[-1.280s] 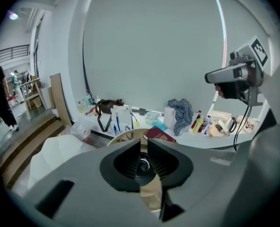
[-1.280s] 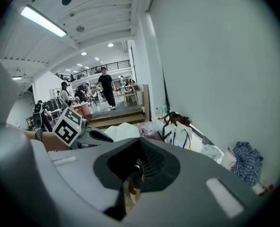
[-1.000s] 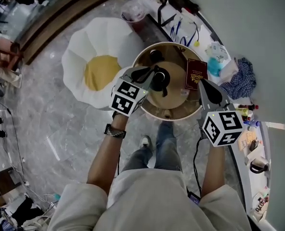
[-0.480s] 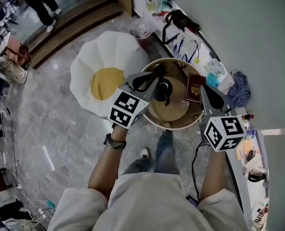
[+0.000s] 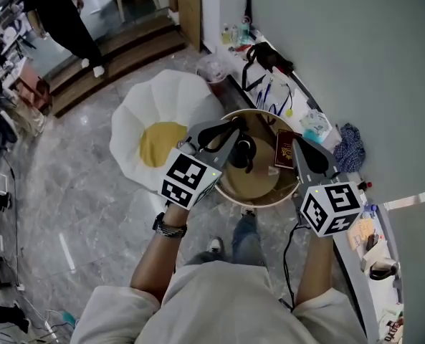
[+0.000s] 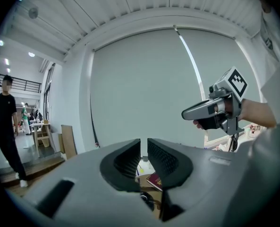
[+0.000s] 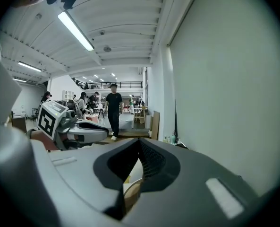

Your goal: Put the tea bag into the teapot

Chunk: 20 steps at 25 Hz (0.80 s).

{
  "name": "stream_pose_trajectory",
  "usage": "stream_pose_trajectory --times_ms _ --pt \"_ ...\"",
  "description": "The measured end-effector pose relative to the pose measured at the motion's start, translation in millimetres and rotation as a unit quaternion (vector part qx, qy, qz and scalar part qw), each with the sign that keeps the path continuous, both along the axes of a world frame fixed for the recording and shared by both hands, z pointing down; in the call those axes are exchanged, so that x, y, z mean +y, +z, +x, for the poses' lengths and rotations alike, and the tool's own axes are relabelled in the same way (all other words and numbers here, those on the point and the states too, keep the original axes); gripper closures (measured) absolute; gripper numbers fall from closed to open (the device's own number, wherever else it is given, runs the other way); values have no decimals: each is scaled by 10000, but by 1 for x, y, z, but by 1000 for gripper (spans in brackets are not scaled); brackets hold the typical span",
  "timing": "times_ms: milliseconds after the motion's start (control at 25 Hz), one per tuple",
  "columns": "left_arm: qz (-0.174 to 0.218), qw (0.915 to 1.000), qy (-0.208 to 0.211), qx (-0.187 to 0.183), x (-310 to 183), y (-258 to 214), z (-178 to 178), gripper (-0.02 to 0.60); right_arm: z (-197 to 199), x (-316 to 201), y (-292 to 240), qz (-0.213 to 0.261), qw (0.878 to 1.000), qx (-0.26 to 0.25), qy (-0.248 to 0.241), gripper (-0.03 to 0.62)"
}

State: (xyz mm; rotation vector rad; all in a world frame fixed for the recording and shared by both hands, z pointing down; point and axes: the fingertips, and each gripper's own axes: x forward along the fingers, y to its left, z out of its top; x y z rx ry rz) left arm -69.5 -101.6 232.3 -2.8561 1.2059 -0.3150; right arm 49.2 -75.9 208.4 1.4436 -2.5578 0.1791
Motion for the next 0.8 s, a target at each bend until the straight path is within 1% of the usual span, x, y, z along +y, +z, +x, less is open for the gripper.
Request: stream_pose_trajectory --times_ms 280,480,800 --pt "338 9993 133 43 33 -30 6 545 -7 26 -19 174 9998 12 -56 588" --pt "532 9983 234 83 57 -51 2 554 -16 44 -32 299 9995 40 -102 588" --pt "721 9966 375 124 81 -72 1 575 -26 65 -46 449 9988 85 -166 588"
